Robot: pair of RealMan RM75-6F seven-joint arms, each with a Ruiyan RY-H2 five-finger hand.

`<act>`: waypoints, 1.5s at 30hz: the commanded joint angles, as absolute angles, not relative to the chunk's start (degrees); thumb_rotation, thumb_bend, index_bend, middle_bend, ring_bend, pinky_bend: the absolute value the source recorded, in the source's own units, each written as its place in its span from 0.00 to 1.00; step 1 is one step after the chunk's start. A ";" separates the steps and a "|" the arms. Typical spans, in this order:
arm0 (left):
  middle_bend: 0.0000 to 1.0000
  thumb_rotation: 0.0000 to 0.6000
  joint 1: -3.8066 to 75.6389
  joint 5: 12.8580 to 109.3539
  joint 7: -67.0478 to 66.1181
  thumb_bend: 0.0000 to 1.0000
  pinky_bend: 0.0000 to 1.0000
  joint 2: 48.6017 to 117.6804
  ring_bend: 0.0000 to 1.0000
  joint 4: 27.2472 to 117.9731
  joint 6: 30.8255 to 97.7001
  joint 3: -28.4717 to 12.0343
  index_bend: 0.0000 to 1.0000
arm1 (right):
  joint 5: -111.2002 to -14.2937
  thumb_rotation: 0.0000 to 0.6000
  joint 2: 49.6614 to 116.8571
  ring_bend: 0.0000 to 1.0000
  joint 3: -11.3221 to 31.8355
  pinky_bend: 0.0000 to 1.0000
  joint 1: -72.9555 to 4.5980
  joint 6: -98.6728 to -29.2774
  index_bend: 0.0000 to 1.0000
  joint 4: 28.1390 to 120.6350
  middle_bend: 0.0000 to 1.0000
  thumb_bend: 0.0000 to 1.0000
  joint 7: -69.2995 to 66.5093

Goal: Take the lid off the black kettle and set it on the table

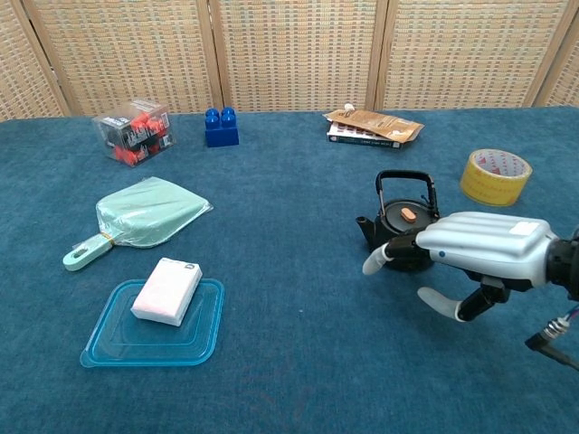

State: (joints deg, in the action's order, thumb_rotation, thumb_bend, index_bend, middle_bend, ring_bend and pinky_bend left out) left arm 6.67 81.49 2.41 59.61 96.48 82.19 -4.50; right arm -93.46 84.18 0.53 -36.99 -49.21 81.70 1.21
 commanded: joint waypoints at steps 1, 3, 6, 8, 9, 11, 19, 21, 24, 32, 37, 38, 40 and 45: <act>0.00 1.00 6.71 81.49 2.26 0.09 0.00 59.64 0.00 96.50 82.11 -4.46 0.00 | -91.97 1.00 84.45 0.20 0.74 0.36 -36.97 -48.86 0.23 80.67 0.28 0.78 1.42; 0.00 1.00 6.76 81.56 2.08 0.09 0.00 59.67 0.00 96.57 82.06 -4.42 0.00 | -90.81 1.00 84.30 0.20 0.94 0.36 -36.99 -48.56 0.23 80.08 0.28 0.78 1.22; 0.00 1.00 6.79 81.39 1.97 0.09 0.00 59.71 0.00 96.59 81.94 -4.41 0.00 | -88.86 1.00 82.89 0.20 1.63 0.36 -36.98 -48.48 0.24 77.89 0.28 0.78 0.99; 0.00 1.00 6.78 81.38 1.99 0.10 0.00 59.71 0.00 96.59 81.92 -4.38 0.00 | -88.50 1.00 82.40 0.20 1.65 0.36 -37.00 -48.51 0.24 77.53 0.29 0.78 0.71; 0.00 1.00 6.78 81.36 1.99 0.10 0.00 59.71 0.00 96.57 81.91 -4.38 0.00 | -88.23 1.00 82.05 0.20 1.73 0.36 -36.96 -48.65 0.24 77.16 0.29 0.78 0.55; 0.00 1.00 6.81 81.36 1.99 0.10 0.00 59.69 0.00 96.56 81.87 -4.38 0.00 | -87.89 1.00 81.35 0.20 1.78 0.36 -36.85 -49.07 0.24 76.76 0.29 0.78 -0.14; 0.00 1.00 6.77 81.46 2.05 0.09 0.00 59.64 0.00 96.62 81.94 -4.29 0.00 | -90.21 1.00 78.11 0.20 0.77 0.36 -36.17 -52.73 0.27 78.26 0.27 0.78 -2.84; 0.00 1.00 6.74 81.49 2.12 0.09 0.00 59.59 0.00 96.64 82.05 -4.31 0.00 | -90.91 1.00 77.39 0.20 0.74 0.36 -35.81 -54.34 0.29 79.04 0.26 0.78 -3.06; 0.00 1.00 6.70 81.47 2.30 0.09 0.00 59.52 0.00 96.64 82.13 -4.34 0.00 | -91.29 1.00 76.31 0.19 1.42 0.36 -35.10 -57.29 0.31 80.74 0.22 0.72 -3.89; 0.00 1.00 6.88 81.42 2.22 0.09 0.00 59.58 0.00 96.57 81.88 -4.38 0.00 | -82.80 1.00 76.48 0.00 8.69 0.22 -34.67 -61.08 0.39 85.63 0.00 0.34 0.18; 0.00 1.00 6.92 81.29 2.02 0.09 0.00 59.61 0.00 96.67 81.84 -4.41 0.00 | -65.68 1.00 76.04 0.00 13.44 0.19 -37.43 -53.67 0.42 92.28 0.00 0.34 8.54; 0.00 1.00 6.92 81.18 2.09 0.09 0.00 59.59 0.00 96.64 81.82 -4.46 0.00 | -63.31 1.00 76.30 0.00 13.95 0.19 -37.92 -53.35 0.43 92.86 0.00 0.34 10.07; 0.00 1.00 6.92 80.94 2.31 0.09 0.00 59.56 0.00 96.51 81.73 -4.54 0.00 | -57.94 1.00 77.35 0.00 14.82 0.19 -39.16 -53.44 0.44 93.78 0.00 0.34 14.21; 0.00 1.00 7.13 80.56 3.02 0.09 0.00 59.42 0.00 96.20 81.15 -4.65 0.00 | -40.81 1.00 83.43 0.00 17.08 0.19 -43.70 -58.93 0.45 94.87 0.00 0.37 27.15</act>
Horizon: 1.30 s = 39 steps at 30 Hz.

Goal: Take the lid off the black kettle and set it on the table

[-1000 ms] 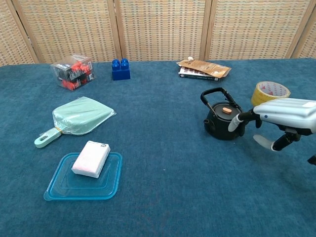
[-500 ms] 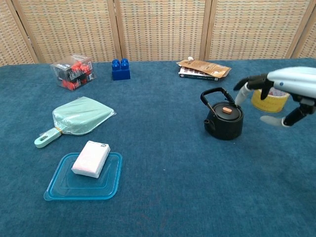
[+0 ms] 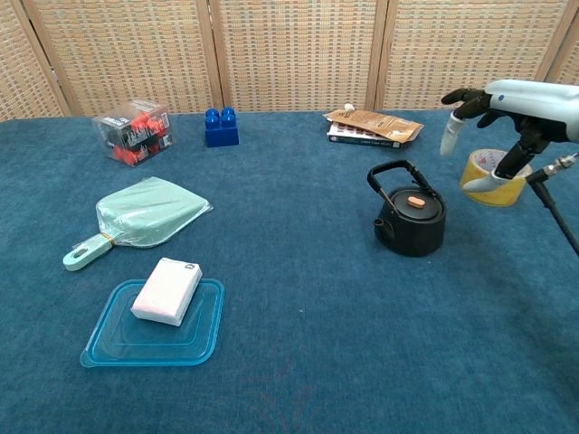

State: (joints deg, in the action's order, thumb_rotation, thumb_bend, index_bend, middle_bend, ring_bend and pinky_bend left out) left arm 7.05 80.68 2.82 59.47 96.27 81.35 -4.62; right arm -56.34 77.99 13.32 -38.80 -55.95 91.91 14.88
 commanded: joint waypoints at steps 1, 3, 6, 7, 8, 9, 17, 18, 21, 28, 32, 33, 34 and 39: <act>0.00 1.00 7.16 80.53 3.10 0.09 0.00 59.41 0.00 96.15 81.09 -4.66 0.00 | -38.12 1.00 84.38 0.00 17.47 0.19 -44.48 -60.31 0.45 95.14 0.00 0.38 29.13; 0.00 1.00 7.23 80.40 3.30 0.09 0.00 59.40 0.00 96.06 80.89 -4.70 0.00 | -32.98 1.00 86.23 0.00 18.26 0.19 -46.00 -62.89 0.45 95.60 0.00 0.38 32.55; 0.00 1.00 7.31 80.26 3.55 0.10 0.00 59.37 0.00 95.93 80.67 -4.73 0.00 | -29.17 1.00 88.41 0.00 18.99 0.19 -47.42 -65.55 0.45 95.28 0.00 0.39 35.01; 0.00 1.00 7.32 80.15 3.74 0.09 0.00 59.35 0.00 95.85 80.58 -4.75 0.00 | -28.17 1.00 89.45 0.00 19.11 0.19 -47.91 -66.49 0.45 94.81 0.00 0.39 35.75; 0.00 1.00 7.33 80.10 3.88 0.09 0.00 59.32 0.00 95.78 80.53 -4.76 0.00 | -27.62 1.00 90.07 0.00 19.17 0.19 -48.21 -67.00 0.45 94.49 0.00 0.39 36.17; 0.00 1.00 7.34 80.09 3.99 0.09 0.00 59.30 0.00 95.74 80.50 -4.77 0.00 | -27.30 1.00 90.42 0.00 19.21 0.19 -48.37 -67.23 0.45 94.32 0.00 0.40 36.36; 0.00 1.00 7.33 80.24 4.87 0.10 0.00 59.11 0.00 95.52 80.44 -4.74 0.00 | -27.54 1.00 92.03 0.00 18.34 0.19 -49.22 -67.24 0.47 92.79 0.00 0.44 37.16; 0.00 1.00 7.32 80.26 4.90 0.10 0.00 59.10 0.00 95.53 80.48 -4.74 0.00 | -27.75 1.00 92.00 0.00 18.21 0.19 -49.26 -67.14 0.47 92.62 0.00 0.44 37.23; 0.00 1.00 7.29 80.26 4.89 0.09 0.00 59.11 0.00 95.49 80.50 -4.70 0.00 | -28.48 1.00 91.76 0.00 17.79 0.19 -49.30 -66.82 0.48 92.12 0.00 0.46 37.37; 0.00 1.00 7.47 80.19 4.47 0.10 0.00 59.22 0.00 95.56 80.25 -4.69 0.00 | -28.54 1.00 91.73 0.00 17.52 0.19 -48.90 -66.19 0.49 91.08 0.00 0.47 36.62; 0.00 1.00 7.43 80.06 4.18 0.10 0.00 59.30 0.00 95.60 80.29 -4.68 0.00 | -28.16 1.00 92.40 0.00 16.91 0.19 -48.89 -65.74 0.49 90.00 0.00 0.47 36.85; 0.00 1.00 7.42 80.06 4.17 0.09 0.00 59.30 0.00 95.61 80.31 -4.67 0.00 | -28.04 1.00 92.72 0.00 16.93 0.19 -48.92 -65.82 0.49 89.51 0.00 0.47 36.83; 0.00 1.00 7.42 80.07 4.16 0.09 0.00 59.31 0.00 95.61 80.31 -4.66 0.00 | -27.93 1.00 92.93 0.00 16.97 0.19 -48.91 -65.88 0.49 89.19 0.00 0.47 36.78; 0.00 1.00 7.49 79.99 4.12 0.09 0.00 59.34 0.00 95.54 80.19 -4.67 0.00 | -27.37 1.00 93.75 0.00 17.10 0.19 -48.91 -66.27 0.49 87.90 0.00 0.47 36.97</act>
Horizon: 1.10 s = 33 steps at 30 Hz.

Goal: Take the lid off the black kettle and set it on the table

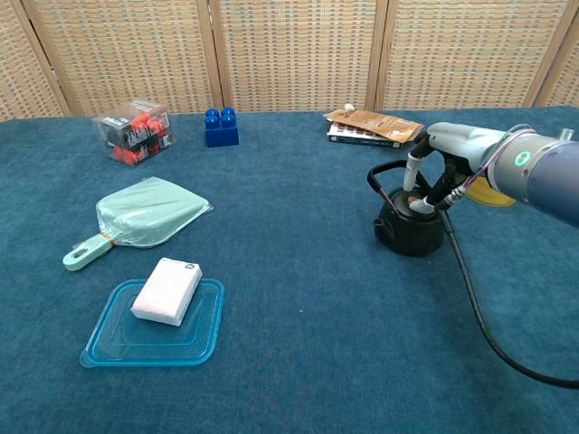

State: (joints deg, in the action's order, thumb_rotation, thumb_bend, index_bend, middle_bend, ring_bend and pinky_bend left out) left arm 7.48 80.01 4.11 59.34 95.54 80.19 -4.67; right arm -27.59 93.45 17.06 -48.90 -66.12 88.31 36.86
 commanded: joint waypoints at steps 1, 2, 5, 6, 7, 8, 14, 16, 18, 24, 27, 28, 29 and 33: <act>0.00 1.00 7.50 79.98 4.12 0.09 0.00 59.34 0.00 95.54 80.19 -4.69 0.00 | -27.23 1.00 93.92 0.00 17.13 0.19 -48.89 -66.30 0.49 87.64 0.00 0.47 37.00; 0.00 1.00 7.48 79.98 4.14 0.09 0.00 59.34 0.00 95.52 80.22 -4.69 0.00 | -27.09 1.00 94.06 0.00 17.15 0.19 -48.86 -66.29 0.49 87.41 0.00 0.47 37.01; 0.00 1.00 7.47 79.90 4.24 0.10 0.00 59.34 0.00 95.48 80.25 -4.74 0.00 | -26.82 1.00 94.34 0.00 17.26 0.19 -48.81 -66.21 0.49 86.98 0.00 0.48 37.01; 0.00 1.00 7.46 79.87 4.28 0.09 0.00 59.32 0.00 95.47 80.24 -4.75 0.00 | -26.73 1.00 94.42 0.00 17.29 0.19 -48.80 -66.15 0.49 86.81 0.00 0.48 37.03; 0.00 1.00 7.45 79.86 4.30 0.10 0.00 59.31 0.00 95.46 80.25 -4.75 0.00 | -26.69 1.00 94.46 0.00 17.32 0.19 -48.79 -66.12 0.49 86.71 0.00 0.48 37.04; 0.00 1.00 7.44 79.86 4.31 0.09 0.00 59.32 0.00 95.45 80.27 -4.74 0.00 | -26.63 1.00 94.52 0.00 17.38 0.19 -48.77 -66.11 0.49 86.56 0.00 0.48 37.05; 0.00 1.00 7.50 79.87 4.16 0.10 0.00 59.35 0.00 95.50 80.19 -4.72 0.00 | -26.37 1.00 94.75 0.00 17.60 0.19 -48.71 -66.18 0.50 86.19 0.00 0.49 37.34; 0.00 1.00 7.49 79.88 4.10 0.10 0.00 59.37 0.00 95.51 80.23 -4.72 0.00 | -26.31 1.00 94.88 0.00 17.58 0.19 -48.69 -66.21 0.50 85.96 0.00 0.49 37.47; 0.00 1.00 7.49 79.81 4.08 0.10 0.00 59.37 0.00 95.50 80.22 -4.74 0.00 | -26.17 1.00 95.00 0.00 17.57 0.19 -48.66 -66.19 0.51 85.70 0.00 0.49 37.57; 0.00 1.00 7.53 79.75 3.96 0.10 0.00 59.43 0.00 95.50 80.14 -4.73 0.00 | -25.81 1.00 95.19 0.00 17.57 0.19 -48.41 -65.92 0.51 85.11 0.00 0.50 37.77; 0.00 1.00 7.52 79.76 3.89 0.09 0.00 59.42 0.00 95.56 80.17 -4.72 0.00 | -25.58 1.00 95.16 0.00 17.72 0.19 -48.36 -65.86 0.51 85.01 0.00 0.51 37.89; 0.00 1.00 7.51 79.76 3.86 0.09 0.00 59.42 0.00 95.57 80.18 -4.72 0.00 | -25.51 1.00 95.15 0.00 17.76 0.19 -48.35 -65.84 0.51 84.98 0.00 0.51 37.92; 0.00 1.00 7.51 79.74 3.81 0.09 0.00 59.42 0.00 95.59 80.19 -4.72 0.00 | -25.43 1.00 95.14 0.00 17.80 0.19 -48.32 -65.82 0.51 84.94 0.00 0.52 37.96; 0.00 1.00 7.52 79.69 3.71 0.10 0.00 59.43 0.00 95.63 80.17 -4.74 0.00 | -25.07 1.00 95.12 0.00 17.88 0.19 -48.22 -65.62 0.52 84.89 0.00 0.52 38.09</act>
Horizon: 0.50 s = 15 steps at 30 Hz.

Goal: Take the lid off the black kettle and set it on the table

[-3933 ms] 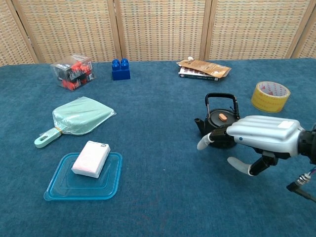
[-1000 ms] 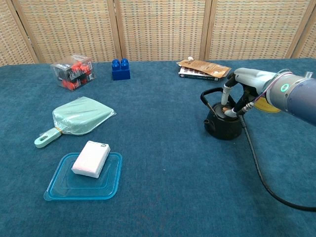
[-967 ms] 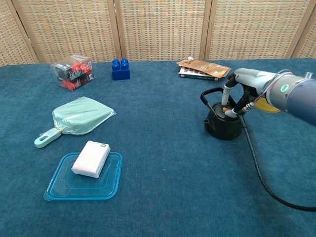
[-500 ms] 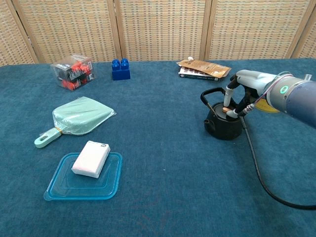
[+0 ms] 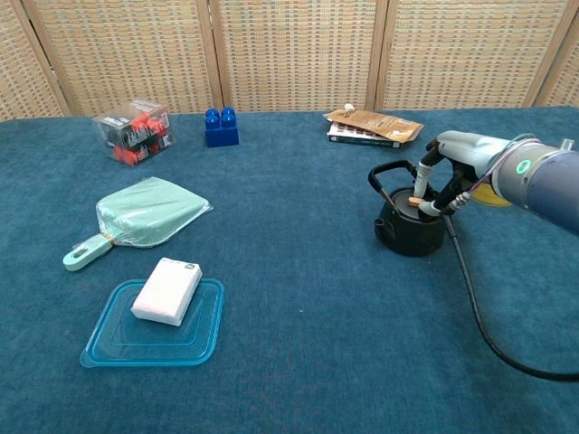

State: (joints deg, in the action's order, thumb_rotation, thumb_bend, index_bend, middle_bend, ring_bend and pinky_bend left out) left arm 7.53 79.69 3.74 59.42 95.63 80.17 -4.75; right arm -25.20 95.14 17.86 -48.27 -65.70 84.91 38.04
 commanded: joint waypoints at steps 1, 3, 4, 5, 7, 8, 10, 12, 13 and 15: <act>0.00 1.00 7.53 79.71 3.68 0.10 0.00 59.45 0.00 95.64 80.18 -4.73 0.00 | -25.02 1.00 95.13 0.00 17.86 0.19 -48.20 -65.54 0.54 84.87 0.00 0.52 38.12; 0.00 1.00 7.55 79.74 3.63 0.10 0.00 59.46 0.00 95.65 80.17 -4.72 0.00 | -25.02 1.00 95.17 0.00 17.80 0.19 -48.18 -65.45 0.56 84.78 0.00 0.53 38.21; 0.00 1.00 7.55 79.76 3.61 0.10 0.00 59.47 0.00 95.64 80.16 -4.70 0.00 | -25.04 1.00 95.20 0.00 17.78 0.19 -48.18 -65.42 0.58 84.70 0.00 0.53 38.24; 0.00 1.00 7.54 79.75 3.59 0.10 0.00 59.47 0.00 95.65 80.17 -4.70 0.00 | -25.06 1.00 95.28 0.00 17.72 0.19 -48.20 -65.41 0.60 84.55 0.00 0.54 38.35; 0.00 1.00 7.52 79.76 3.58 0.10 0.00 59.47 0.00 95.67 80.21 -4.69 0.00 | -25.10 1.00 95.46 0.00 17.65 0.19 -48.25 -65.47 0.62 84.21 0.00 0.56 38.57; 0.00 1.00 7.51 79.77 3.57 0.09 0.00 59.48 0.00 95.66 80.23 -4.68 0.00 | -25.12 1.00 95.51 0.00 17.64 0.19 -48.25 -65.49 0.63 84.12 0.00 0.57 38.61; 0.00 1.00 7.51 79.72 3.61 0.10 0.00 59.48 0.00 95.64 80.22 -4.70 0.00 | -25.18 1.00 95.61 0.00 17.64 0.19 -48.24 -65.49 0.64 83.94 0.00 0.58 38.67; 0.00 1.00 7.55 79.76 3.63 0.09 0.00 59.47 0.00 95.63 80.14 -4.69 0.00 | -25.34 1.00 95.57 0.00 17.73 0.19 -48.17 -65.59 0.65 83.96 0.01 0.58 38.64; 0.00 1.00 7.55 79.80 3.63 0.09 0.00 59.47 0.00 95.63 80.16 -4.68 0.00 | -25.51 1.00 95.53 0.00 17.75 0.19 -48.11 -65.65 0.65 84.06 0.01 0.58 38.57; 0.00 1.00 7.52 79.81 3.65 0.09 0.00 59.46 0.00 95.64 80.22 -4.68 0.00 | -26.05 1.00 95.45 0.00 17.82 0.18 -47.98 -65.81 0.65 84.25 0.01 0.58 38.29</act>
